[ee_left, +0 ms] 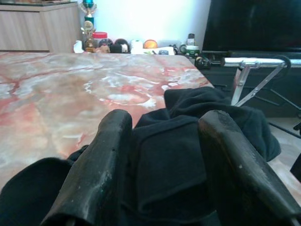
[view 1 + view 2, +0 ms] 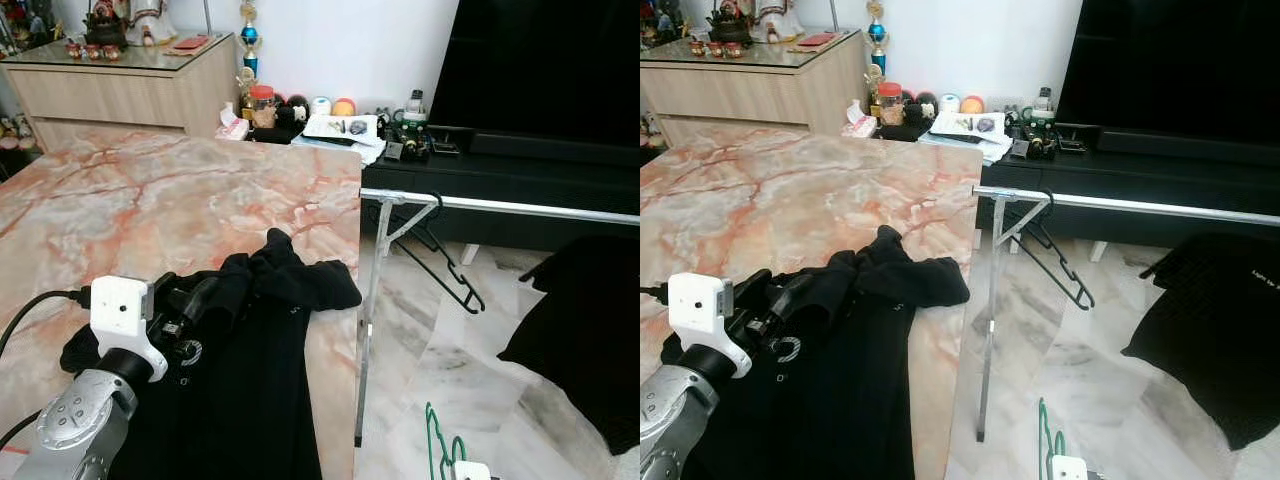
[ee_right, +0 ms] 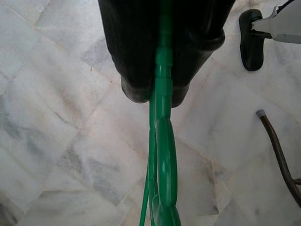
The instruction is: Hang hanger
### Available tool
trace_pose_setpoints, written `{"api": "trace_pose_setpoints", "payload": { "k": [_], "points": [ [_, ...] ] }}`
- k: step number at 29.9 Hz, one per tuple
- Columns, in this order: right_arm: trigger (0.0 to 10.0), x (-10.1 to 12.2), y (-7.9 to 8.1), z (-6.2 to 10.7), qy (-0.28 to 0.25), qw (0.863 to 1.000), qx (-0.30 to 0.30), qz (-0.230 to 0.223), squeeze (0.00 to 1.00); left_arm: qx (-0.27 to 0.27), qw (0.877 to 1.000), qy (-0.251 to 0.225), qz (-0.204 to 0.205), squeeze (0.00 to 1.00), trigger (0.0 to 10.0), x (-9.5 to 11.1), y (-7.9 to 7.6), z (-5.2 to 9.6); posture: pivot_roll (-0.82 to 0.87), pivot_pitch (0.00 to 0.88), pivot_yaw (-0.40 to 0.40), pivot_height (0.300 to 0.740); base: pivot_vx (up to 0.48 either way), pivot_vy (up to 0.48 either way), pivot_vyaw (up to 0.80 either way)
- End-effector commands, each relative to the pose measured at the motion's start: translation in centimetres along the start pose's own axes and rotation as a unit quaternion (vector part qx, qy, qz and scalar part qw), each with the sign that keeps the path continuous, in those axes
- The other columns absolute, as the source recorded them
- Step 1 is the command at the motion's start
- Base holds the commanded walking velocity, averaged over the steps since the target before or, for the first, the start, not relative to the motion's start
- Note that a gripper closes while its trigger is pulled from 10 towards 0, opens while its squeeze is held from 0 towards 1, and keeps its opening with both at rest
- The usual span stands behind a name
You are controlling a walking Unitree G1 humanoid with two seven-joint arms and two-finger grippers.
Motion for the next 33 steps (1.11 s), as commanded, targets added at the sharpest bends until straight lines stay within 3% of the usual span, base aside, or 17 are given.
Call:
{"api": "trace_pose_setpoints", "payload": {
  "k": [1, 7, 17, 22, 26, 33],
  "points": [
    [10.0, -0.1, 0.3, 0.0, 0.003, 1.0, 0.0, -0.001, 0.0, 0.002, 1.0, -0.011, -0.009, 0.0, 10.0, 0.5, 0.0, 0.0, 0.21, 0.015, -0.048, 0.74, 0.0, -0.48, 0.0],
    [10.0, 0.0, 0.4, -0.1, 0.003, 1.0, 0.0, -0.002, 0.0, 0.003, 1.0, -0.01, -0.023, 0.0, 10.0, 0.5, 0.2, -0.1, 0.21, 0.016, -0.046, 0.74, 0.0, -0.48, 0.0],
    [10.0, 0.5, -1.3, 0.0, -0.001, 1.0, -0.009, -0.006, 0.0, -0.001, 1.0, -0.01, -0.027, 0.0, 10.0, 0.4, 0.0, -0.1, 0.21, 0.014, -0.045, 0.74, 0.0, -0.48, 0.0],
    [10.0, 0.7, -0.9, 0.0, -0.003, 1.0, -0.01, -0.012, 0.0, -0.006, 0.999, -0.009, -0.03, 0.0, 10.0, 0.3, -0.1, -0.1, 0.21, 0.013, -0.044, 0.74, 0.0, -0.48, 0.0],
    [10.0, 0.2, 0.3, -0.1, -0.001, 1.0, -0.004, -0.012, 0.0, -0.013, 0.999, -0.004, -0.037, 0.0, 10.0, 0.0, -0.5, -0.1, 0.21, 0.013, -0.044, 0.74, 0.0, -0.48, 0.0],
    [10.0, 0.1, 0.4, -0.1, -0.002, 1.0, -0.006, -0.016, 0.0, -0.027, 0.999, 0.008, -0.045, 0.0, 10.0, -1.0, -1.2, -0.1, 0.2, 0.01, -0.045, 0.74, 0.0, -0.48, 0.0]
  ]
}}
Point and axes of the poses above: a point about 5 cm out from each wrist's last joint towards the gripper, its own z axis pointing back from the gripper into the wrist, its own x axis along the axis of the wrist's last joint, y = z × x, the point moved 5 cm from there along -z, pointing out of the wrist towards the gripper, and after that the axes turned 7 degrees about -z, right-handed, at the moved point
